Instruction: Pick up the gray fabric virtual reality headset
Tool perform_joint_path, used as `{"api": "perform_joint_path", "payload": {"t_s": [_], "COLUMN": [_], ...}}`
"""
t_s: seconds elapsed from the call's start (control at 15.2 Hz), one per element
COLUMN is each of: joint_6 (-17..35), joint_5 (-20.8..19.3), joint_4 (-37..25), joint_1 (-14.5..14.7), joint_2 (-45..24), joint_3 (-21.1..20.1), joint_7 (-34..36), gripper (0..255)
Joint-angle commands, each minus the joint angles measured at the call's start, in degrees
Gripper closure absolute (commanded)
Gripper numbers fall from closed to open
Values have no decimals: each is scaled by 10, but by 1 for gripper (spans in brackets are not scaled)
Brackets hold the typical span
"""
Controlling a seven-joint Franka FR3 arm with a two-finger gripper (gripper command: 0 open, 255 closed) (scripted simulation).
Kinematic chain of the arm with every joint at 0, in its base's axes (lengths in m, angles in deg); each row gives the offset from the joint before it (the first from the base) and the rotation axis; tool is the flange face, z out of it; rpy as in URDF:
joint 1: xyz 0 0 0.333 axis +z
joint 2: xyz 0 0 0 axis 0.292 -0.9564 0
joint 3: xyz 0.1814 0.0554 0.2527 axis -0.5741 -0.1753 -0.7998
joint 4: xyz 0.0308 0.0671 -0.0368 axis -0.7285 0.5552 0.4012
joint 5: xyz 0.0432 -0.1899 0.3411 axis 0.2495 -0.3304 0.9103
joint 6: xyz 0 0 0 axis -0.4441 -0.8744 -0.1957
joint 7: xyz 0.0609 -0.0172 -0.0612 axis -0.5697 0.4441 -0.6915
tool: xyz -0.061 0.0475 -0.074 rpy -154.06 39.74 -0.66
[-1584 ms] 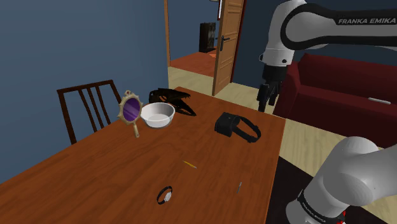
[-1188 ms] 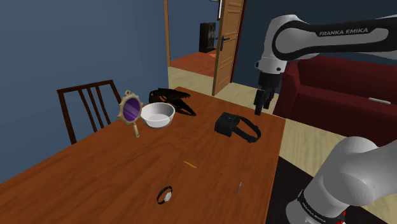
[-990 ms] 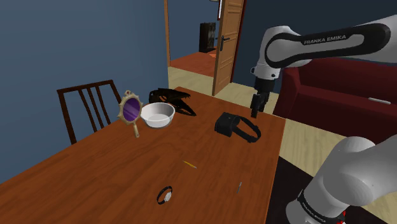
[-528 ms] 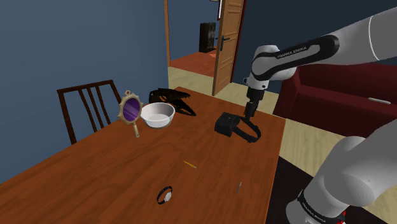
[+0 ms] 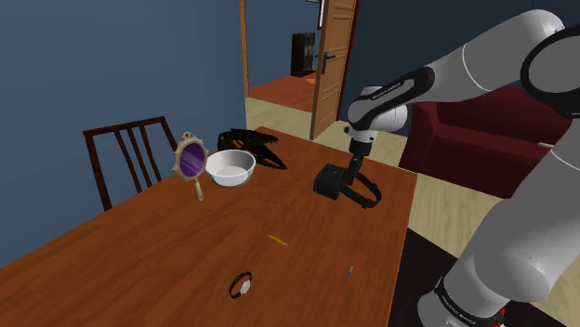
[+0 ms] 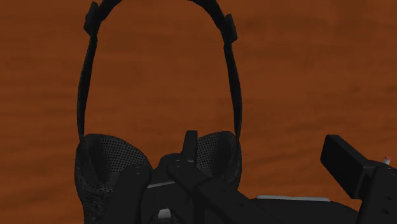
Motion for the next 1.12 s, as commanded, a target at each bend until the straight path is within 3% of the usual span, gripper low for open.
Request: {"api": "perform_joint_path", "payload": {"t_s": [0.0, 0.46, 0.53, 1.06], "joint_6": [15, 56, 55, 55], "joint_5": [10, 33, 33, 33], "joint_4": [0, 11, 11, 11], "joint_1": [1, 1, 1, 1], "joint_2": [-17, -52, -51, -51], "joint_3": [1, 0, 0, 0], "joint_7": [-13, -34, -34, -34], "gripper": [0, 0, 255, 255]}}
